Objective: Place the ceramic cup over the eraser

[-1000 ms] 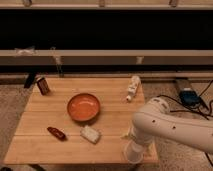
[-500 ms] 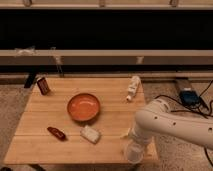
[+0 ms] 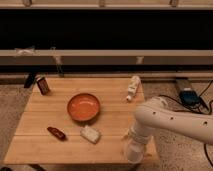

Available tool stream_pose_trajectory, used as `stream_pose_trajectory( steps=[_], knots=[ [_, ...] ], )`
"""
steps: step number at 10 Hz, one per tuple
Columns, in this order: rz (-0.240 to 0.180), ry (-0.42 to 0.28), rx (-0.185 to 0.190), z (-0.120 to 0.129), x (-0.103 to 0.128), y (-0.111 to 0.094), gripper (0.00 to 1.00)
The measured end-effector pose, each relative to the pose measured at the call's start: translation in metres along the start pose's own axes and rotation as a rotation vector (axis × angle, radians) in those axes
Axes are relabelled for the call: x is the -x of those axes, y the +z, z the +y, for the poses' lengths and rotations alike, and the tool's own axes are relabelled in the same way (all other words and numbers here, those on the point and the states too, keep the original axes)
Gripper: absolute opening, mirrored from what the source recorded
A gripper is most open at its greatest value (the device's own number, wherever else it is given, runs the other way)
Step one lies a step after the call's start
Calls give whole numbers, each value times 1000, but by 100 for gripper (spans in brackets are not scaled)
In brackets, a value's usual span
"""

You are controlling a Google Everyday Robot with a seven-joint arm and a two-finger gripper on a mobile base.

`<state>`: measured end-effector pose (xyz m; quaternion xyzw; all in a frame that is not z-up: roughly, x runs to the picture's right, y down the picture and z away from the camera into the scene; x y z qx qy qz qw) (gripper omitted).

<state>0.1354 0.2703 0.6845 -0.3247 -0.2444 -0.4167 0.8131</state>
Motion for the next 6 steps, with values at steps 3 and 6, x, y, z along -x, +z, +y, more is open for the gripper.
stream_pose_trajectory(
  steps=[3,6],
  knots=[
    [-13,21,28,1,2,1,24],
    [23,5,50,-9,4,-15,0]
  ],
)
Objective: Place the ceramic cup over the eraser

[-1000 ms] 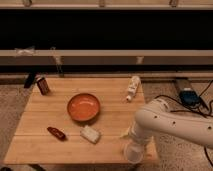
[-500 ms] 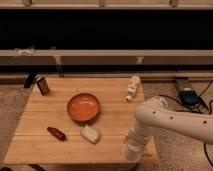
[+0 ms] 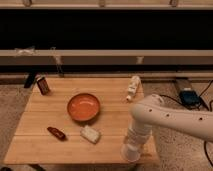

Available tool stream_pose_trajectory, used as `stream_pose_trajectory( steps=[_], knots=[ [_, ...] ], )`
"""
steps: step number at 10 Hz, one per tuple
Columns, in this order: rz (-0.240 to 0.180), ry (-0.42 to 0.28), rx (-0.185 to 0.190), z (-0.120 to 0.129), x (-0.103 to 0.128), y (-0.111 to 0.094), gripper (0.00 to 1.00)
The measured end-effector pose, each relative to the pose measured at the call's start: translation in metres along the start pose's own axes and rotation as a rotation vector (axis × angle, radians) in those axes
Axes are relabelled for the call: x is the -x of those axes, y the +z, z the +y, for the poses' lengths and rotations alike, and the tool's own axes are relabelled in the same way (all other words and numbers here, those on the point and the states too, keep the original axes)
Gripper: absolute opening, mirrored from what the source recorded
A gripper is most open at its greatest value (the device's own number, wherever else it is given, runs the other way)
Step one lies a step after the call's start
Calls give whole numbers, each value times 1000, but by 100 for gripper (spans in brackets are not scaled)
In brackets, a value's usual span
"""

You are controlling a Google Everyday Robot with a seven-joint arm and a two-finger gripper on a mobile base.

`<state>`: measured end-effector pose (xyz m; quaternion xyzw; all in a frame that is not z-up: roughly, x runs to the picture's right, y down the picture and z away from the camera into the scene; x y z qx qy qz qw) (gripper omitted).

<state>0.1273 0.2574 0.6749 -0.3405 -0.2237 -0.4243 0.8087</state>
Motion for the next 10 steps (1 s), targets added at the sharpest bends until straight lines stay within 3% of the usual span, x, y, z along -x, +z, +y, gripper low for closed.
stream_pose_trajectory(
  steps=[2,4,10],
  knots=[
    [46,-42,8,-22,-4,-30,0],
    [96,-127,19,-64,-16,-66,0],
    [231,-399,61,-218,-85,-172,0]
  ],
)
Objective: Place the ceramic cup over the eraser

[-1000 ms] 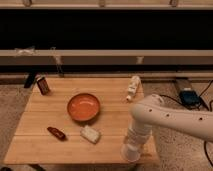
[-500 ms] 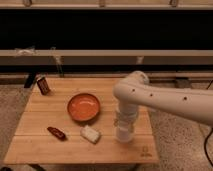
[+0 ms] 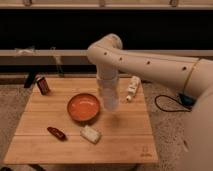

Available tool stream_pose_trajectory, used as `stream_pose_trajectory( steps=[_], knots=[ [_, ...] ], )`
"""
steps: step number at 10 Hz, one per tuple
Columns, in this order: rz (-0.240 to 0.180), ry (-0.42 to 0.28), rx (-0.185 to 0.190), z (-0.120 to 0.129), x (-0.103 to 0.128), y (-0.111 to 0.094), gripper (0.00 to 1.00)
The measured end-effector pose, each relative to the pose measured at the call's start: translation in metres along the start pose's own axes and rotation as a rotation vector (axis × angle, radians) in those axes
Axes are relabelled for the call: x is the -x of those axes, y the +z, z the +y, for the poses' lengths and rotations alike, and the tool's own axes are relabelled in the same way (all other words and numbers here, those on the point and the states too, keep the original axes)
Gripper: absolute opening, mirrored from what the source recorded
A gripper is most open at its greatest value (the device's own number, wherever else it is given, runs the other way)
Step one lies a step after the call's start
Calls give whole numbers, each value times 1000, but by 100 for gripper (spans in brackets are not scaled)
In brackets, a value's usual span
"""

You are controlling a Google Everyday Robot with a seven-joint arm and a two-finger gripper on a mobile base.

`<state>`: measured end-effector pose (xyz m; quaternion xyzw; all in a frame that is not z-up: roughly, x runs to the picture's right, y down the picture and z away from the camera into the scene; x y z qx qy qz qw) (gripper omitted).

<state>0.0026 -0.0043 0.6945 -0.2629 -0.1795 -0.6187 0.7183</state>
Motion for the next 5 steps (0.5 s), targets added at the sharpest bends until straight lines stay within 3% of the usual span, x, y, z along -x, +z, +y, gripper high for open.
stream_pose_trajectory(
  steps=[3,5],
  knots=[
    [47,-112,-14,-48,-63,-25,0],
    [60,-163,-28,-73,-88,-29,0]
  ],
)
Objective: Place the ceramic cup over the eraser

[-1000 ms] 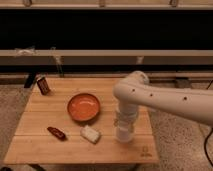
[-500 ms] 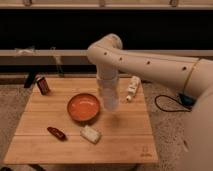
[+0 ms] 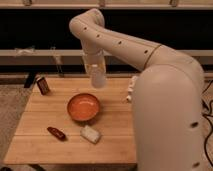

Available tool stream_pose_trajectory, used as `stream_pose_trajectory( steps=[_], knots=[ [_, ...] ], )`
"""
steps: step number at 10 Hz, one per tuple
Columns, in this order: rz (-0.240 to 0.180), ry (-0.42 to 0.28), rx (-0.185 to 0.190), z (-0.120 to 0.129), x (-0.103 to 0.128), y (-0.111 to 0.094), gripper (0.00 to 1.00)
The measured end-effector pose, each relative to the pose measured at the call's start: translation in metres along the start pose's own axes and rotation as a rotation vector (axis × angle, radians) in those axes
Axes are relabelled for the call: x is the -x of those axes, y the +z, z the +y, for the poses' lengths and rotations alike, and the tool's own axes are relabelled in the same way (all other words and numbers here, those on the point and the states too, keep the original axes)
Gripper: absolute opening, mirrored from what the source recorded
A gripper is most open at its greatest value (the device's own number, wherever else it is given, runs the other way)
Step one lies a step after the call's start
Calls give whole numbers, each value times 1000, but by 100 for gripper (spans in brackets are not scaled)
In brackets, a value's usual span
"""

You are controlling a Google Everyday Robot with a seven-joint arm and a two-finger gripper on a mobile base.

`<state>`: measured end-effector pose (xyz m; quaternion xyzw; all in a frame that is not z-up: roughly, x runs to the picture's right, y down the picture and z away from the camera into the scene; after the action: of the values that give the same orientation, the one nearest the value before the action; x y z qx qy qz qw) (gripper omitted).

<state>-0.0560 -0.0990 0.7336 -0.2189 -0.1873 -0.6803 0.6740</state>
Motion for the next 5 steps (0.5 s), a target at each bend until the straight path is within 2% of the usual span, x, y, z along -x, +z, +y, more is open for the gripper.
stream_pose_trajectory(
  steps=[2,5],
  knots=[
    [10,-81,-19,-41,-35,3,0],
    [7,-150,-41,-74,-54,10,0]
  ],
)
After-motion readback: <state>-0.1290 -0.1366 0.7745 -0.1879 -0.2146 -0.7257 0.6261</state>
